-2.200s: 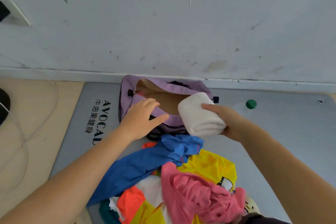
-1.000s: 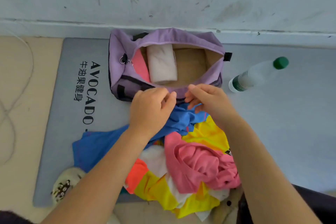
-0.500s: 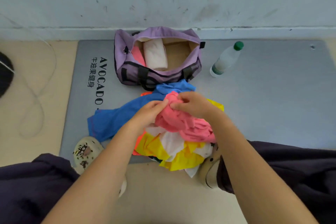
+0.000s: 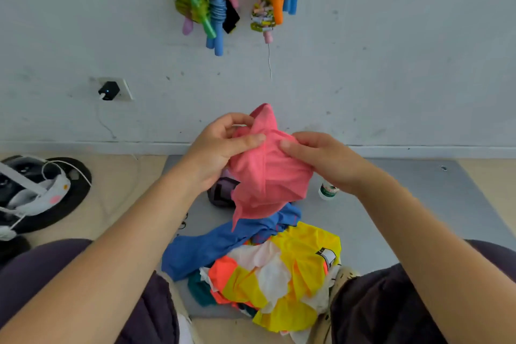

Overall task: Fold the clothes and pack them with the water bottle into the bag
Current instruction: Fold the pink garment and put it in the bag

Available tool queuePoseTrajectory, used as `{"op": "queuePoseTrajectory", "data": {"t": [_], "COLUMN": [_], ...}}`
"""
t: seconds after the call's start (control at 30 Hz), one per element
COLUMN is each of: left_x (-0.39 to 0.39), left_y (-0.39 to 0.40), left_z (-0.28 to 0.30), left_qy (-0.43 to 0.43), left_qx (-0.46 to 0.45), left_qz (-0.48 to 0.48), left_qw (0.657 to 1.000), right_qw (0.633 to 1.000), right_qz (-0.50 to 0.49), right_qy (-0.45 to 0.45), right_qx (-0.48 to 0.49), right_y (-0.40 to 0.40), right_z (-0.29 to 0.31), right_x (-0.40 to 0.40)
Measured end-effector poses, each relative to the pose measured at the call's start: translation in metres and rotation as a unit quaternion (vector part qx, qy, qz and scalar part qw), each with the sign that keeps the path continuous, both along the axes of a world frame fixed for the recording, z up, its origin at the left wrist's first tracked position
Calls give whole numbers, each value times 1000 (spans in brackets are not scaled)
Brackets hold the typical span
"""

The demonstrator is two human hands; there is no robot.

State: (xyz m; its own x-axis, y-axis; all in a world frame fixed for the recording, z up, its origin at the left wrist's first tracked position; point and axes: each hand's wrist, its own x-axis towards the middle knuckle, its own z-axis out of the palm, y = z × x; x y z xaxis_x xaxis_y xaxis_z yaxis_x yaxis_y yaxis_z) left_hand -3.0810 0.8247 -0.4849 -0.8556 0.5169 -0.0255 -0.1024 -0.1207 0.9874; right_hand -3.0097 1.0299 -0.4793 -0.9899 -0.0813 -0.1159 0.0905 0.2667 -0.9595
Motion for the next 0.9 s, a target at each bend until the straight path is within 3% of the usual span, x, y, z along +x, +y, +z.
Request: {"op": "queuePoseTrajectory", "data": {"t": [0.13,0.33,0.53,0.77,0.9], "left_x": [-3,3,39,31,31], "left_y": [-20,-30,-5,-1,-2], "left_z": [14,-14,-29,-39,-37], "left_qy": [25,135,84,99,161], "left_qx": [-53,-247,-166,-190,-162], "left_qz": [40,83,-118,-47,-54], "left_qw": [997,956,975,976,972], "right_qw": [999,1000,996,996,999], "right_qz": [12,-20,17,-31,15], "right_qy": [43,12,-16,-48,-39], "right_qx": [-10,-4,87,69,16], "right_y": [6,9,-16,-10,-7], "right_z": [14,0,-19,-19,-20], "right_x": [9,17,17,16,17]}}
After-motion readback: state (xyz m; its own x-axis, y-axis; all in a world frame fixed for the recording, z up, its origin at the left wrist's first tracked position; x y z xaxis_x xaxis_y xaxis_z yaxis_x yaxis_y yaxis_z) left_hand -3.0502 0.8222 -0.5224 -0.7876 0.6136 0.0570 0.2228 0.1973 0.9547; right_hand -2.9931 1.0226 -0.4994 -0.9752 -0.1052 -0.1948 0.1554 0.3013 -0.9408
